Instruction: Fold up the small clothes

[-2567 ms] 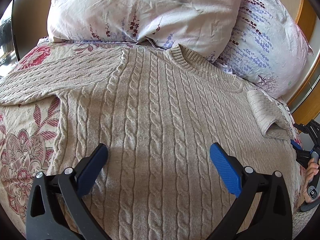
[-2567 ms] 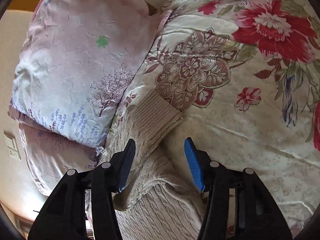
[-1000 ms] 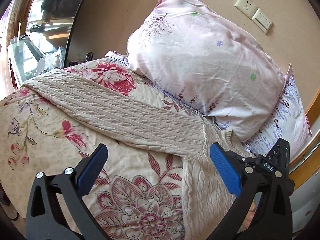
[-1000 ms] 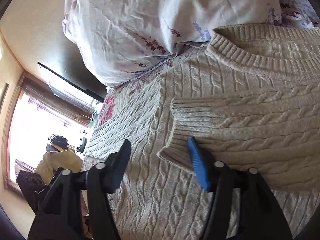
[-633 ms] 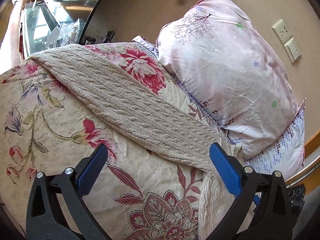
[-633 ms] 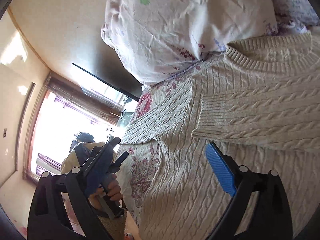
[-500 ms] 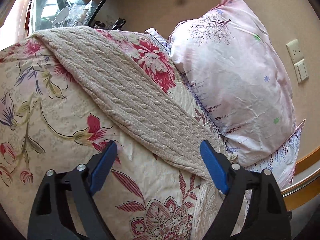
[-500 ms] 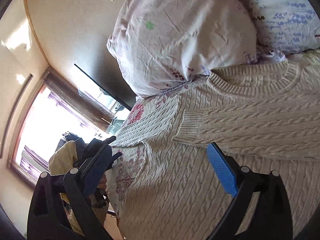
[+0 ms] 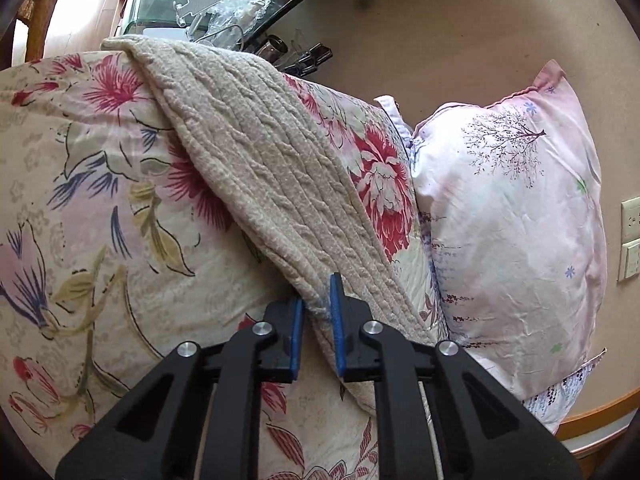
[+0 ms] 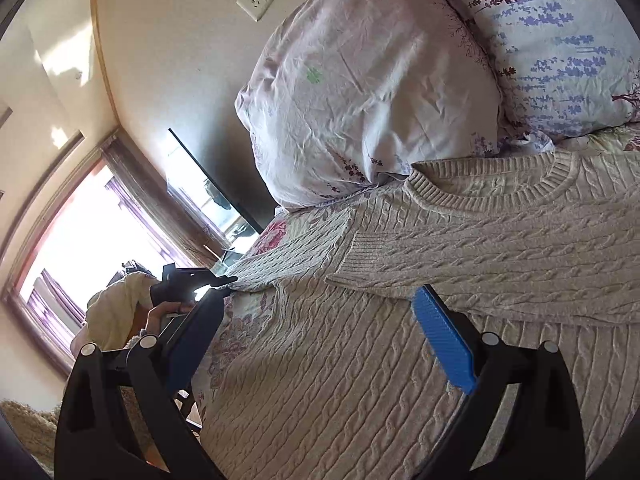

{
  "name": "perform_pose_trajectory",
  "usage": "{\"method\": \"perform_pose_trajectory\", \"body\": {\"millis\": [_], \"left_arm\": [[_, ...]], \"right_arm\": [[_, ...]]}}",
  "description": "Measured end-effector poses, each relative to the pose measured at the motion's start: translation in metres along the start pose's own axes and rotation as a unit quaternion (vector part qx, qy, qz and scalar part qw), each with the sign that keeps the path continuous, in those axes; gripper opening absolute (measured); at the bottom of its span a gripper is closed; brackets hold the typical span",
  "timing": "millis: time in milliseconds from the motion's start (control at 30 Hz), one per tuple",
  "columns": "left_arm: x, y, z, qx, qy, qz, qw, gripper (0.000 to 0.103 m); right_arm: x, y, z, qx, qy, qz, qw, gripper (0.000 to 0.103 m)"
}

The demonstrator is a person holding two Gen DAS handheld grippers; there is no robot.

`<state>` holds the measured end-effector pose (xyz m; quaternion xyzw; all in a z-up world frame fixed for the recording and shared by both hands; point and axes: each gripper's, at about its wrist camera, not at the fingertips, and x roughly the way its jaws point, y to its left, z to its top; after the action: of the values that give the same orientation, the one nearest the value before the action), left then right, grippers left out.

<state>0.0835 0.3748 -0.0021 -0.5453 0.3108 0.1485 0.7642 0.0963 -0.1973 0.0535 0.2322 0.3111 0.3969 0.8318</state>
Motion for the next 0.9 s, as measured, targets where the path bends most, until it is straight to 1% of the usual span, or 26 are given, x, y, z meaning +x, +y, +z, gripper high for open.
{"method": "perform_pose_trajectory", "body": {"millis": [67,100,133,200,267,333,400,500,567,600,667,733,767,800,833,867,900], "left_arm": [[-0.005,-0.015,-0.005,0.024,-0.009,-0.007,0.9996,0.007],[-0.009,-0.026,-0.008,0.041,-0.015,-0.016,0.9989,0.006],[-0.012,-0.038,-0.012,0.055,-0.018,-0.032,0.9978,0.006],[-0.018,-0.068,-0.023,0.083,-0.012,-0.077,0.9935,0.006],[-0.021,-0.104,-0.041,0.121,-0.003,-0.120,0.9854,0.006],[-0.022,-0.144,-0.069,0.168,0.011,-0.164,0.9719,0.006],[-0.018,-0.179,-0.104,0.215,0.031,-0.201,0.9553,0.006],[0.000,-0.217,-0.163,0.278,0.074,-0.235,0.9286,0.006],[0.017,-0.228,-0.204,0.315,0.108,-0.235,0.9132,0.006],[0.029,-0.230,-0.224,0.333,0.125,-0.223,0.9076,0.006],[0.055,-0.225,-0.257,0.356,0.160,-0.191,0.9007,0.006],[0.080,-0.212,-0.280,0.363,0.197,-0.156,0.8971,0.009],[0.090,-0.204,-0.287,0.360,0.217,-0.145,0.8955,0.014],[0.098,-0.199,-0.293,0.360,0.235,-0.133,0.8930,0.027],[0.102,-0.195,-0.296,0.359,0.249,-0.128,0.8903,0.033],[0.101,-0.193,-0.297,0.359,0.253,-0.139,0.8876,0.041],[0.095,-0.193,-0.297,0.367,0.249,-0.145,0.8846,0.055]], "right_arm": [[-0.003,-0.003,0.002,0.005,-0.006,-0.001,1.000,0.098],[-0.005,-0.004,0.003,0.009,-0.010,-0.003,1.000,0.098],[-0.008,-0.006,0.004,0.012,-0.016,-0.003,1.000,0.098],[-0.015,-0.010,0.006,0.017,-0.031,-0.004,0.999,0.098],[-0.022,-0.011,0.008,0.015,-0.045,-0.013,0.999,0.098],[-0.028,-0.013,0.009,0.014,-0.058,-0.025,0.998,0.098],[-0.032,-0.017,0.010,0.020,-0.068,-0.032,0.997,0.098],[-0.037,-0.024,0.012,0.031,-0.078,-0.044,0.996,0.098],[-0.040,-0.029,0.013,0.039,-0.084,-0.051,0.994,0.098],[-0.041,-0.031,0.013,0.043,-0.087,-0.054,0.994,0.098],[-0.042,-0.035,0.014,0.049,-0.087,-0.058,0.993,0.098],[-0.041,-0.037,0.015,0.050,-0.084,-0.064,0.993,0.098],[-0.039,-0.038,0.015,0.048,-0.081,-0.067,0.993,0.098],[-0.038,-0.037,0.015,0.045,-0.078,-0.071,0.993,0.098],[-0.037,-0.035,0.015,0.041,-0.076,-0.076,0.993,0.098],[-0.036,-0.034,0.015,0.036,-0.074,-0.082,0.993,0.098],[-0.035,-0.033,0.014,0.030,-0.073,-0.089,0.993,0.098]]}}
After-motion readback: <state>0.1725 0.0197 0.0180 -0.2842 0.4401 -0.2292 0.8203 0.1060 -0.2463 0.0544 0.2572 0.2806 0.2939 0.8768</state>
